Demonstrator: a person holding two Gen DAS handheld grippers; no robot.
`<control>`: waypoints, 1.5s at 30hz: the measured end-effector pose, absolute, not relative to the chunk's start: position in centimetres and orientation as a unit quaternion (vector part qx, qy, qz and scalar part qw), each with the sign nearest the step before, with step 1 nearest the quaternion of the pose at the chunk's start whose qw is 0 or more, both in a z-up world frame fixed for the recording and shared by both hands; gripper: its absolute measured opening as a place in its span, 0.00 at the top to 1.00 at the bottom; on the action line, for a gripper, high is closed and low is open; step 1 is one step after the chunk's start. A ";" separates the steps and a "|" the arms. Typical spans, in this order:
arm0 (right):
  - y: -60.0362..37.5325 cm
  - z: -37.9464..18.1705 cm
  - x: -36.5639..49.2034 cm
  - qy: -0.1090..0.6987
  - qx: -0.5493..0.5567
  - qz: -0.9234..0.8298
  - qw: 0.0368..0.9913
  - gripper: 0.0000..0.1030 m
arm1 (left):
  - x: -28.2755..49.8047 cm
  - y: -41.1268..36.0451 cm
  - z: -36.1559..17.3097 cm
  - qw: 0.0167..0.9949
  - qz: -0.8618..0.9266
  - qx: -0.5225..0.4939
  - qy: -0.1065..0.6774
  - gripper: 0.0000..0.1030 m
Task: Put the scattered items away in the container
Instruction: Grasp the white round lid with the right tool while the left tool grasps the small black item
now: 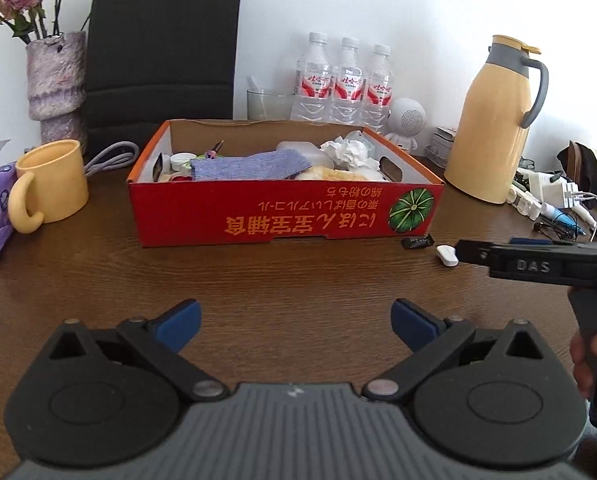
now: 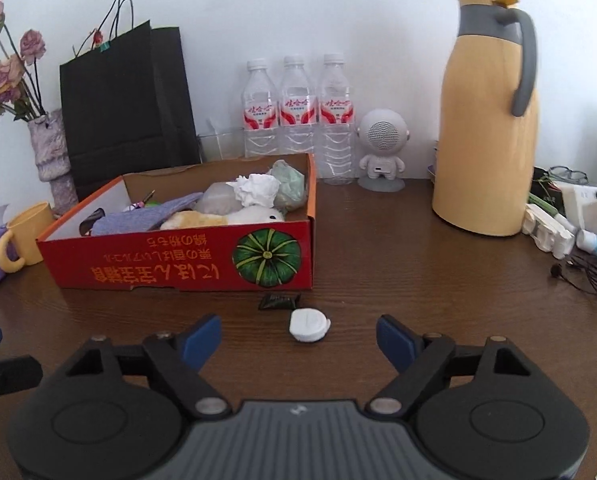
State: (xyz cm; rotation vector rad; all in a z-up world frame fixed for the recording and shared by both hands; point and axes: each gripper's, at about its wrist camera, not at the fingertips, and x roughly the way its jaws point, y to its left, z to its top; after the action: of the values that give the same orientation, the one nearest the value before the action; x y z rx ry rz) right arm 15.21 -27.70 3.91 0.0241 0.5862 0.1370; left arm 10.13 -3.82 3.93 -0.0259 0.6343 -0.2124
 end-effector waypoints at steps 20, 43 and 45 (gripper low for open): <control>-32.0 3.1 17.9 0.278 0.041 0.026 0.959 0.75 | 18.4 -14.5 2.2 0.929 -0.169 0.013 0.330 0.23; -36.3 5.0 15.0 0.226 0.142 0.032 0.963 0.75 | 23.5 -22.8 -0.3 0.929 -0.100 0.028 0.355 0.45; -36.3 5.0 15.0 0.225 0.144 0.030 0.963 0.75 | 23.5 -23.2 -0.3 0.930 -0.092 0.029 0.354 0.45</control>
State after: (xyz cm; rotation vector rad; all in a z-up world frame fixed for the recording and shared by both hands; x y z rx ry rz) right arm 14.97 -36.29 4.99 0.2909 0.4564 0.0616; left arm 23.54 -23.22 -0.32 0.0586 0.7249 -0.1877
